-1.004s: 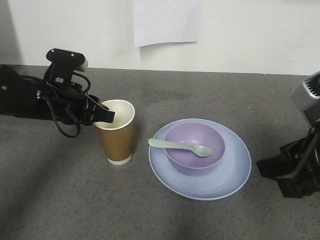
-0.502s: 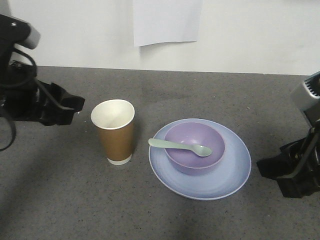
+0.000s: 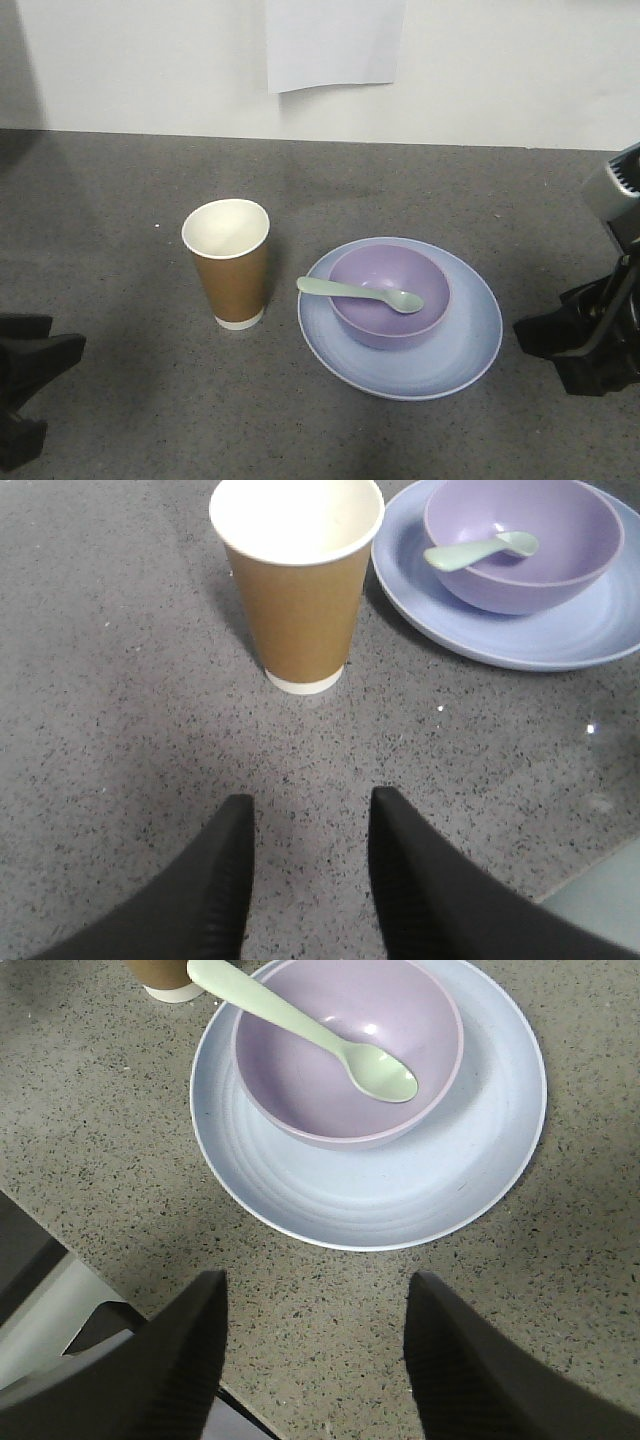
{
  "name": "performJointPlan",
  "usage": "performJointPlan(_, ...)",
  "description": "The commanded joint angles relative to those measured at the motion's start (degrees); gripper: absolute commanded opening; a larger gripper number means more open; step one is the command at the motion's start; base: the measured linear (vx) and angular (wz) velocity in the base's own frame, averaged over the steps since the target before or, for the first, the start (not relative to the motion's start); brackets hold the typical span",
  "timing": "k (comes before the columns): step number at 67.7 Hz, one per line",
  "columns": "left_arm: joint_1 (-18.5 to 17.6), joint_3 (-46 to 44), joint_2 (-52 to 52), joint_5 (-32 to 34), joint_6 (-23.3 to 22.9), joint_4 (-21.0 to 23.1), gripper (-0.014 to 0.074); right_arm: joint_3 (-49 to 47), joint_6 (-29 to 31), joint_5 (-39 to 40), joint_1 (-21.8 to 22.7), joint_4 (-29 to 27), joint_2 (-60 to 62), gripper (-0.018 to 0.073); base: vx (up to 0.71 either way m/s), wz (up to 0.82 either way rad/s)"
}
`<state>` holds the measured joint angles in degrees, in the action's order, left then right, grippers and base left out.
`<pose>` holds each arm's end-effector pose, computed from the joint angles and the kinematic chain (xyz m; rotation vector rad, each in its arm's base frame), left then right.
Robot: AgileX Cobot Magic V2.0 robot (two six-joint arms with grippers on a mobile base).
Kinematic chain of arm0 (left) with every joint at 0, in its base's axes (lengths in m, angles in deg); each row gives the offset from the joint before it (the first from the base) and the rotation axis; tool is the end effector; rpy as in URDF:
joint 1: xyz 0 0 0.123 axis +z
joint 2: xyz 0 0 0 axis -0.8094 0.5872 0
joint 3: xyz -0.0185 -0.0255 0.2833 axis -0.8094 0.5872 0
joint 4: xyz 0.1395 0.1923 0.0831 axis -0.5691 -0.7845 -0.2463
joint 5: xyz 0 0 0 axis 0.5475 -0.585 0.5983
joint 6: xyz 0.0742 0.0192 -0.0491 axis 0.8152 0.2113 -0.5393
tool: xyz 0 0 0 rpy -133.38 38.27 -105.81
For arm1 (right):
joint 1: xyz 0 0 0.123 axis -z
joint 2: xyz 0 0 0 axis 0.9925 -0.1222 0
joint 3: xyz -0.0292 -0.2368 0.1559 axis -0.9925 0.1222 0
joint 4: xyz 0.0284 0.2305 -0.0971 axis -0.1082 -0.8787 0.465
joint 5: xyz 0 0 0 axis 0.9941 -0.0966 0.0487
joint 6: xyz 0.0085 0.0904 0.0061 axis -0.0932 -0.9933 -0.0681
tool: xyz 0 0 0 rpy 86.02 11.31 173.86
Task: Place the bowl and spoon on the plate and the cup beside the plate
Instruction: 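Open the left gripper and withdraw it from the cup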
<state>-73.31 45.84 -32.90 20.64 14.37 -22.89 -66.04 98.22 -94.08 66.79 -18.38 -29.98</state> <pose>0.1283 -0.0610 0.3172 0.5618 2.1573 -0.3222 0.1564 0.0675 0.3645 -0.6514 2.4092 0.3416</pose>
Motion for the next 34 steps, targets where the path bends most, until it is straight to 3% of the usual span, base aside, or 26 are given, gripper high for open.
performJointPlan(1,-0.2,0.7,-2.5,6.0,-1.2,0.8,0.0206,-1.3,0.3,2.5,0.0,-0.7,0.6,0.0384,0.0,0.0)
performJointPlan(14,-0.2,1.9,-4.0,8.2,-3.6,0.2,0.0092,-1.3,0.3,2.1,0.0,-0.7,0.6,0.025,0.0,0.0)
performJointPlan(29,-0.2,1.9,-4.1,8.2,-3.6,-0.1,-0.0009,-1.3,0.3,1.3,0.0,-0.7,0.6,-0.0006,0.0,0.0)
performJointPlan(34,-0.2,1.9,-4.1,8.2,-3.6,-0.1,-0.0008,-1.3,0.3,1.3,0.0,-0.7,0.6,-0.0011,0.0,0.0)
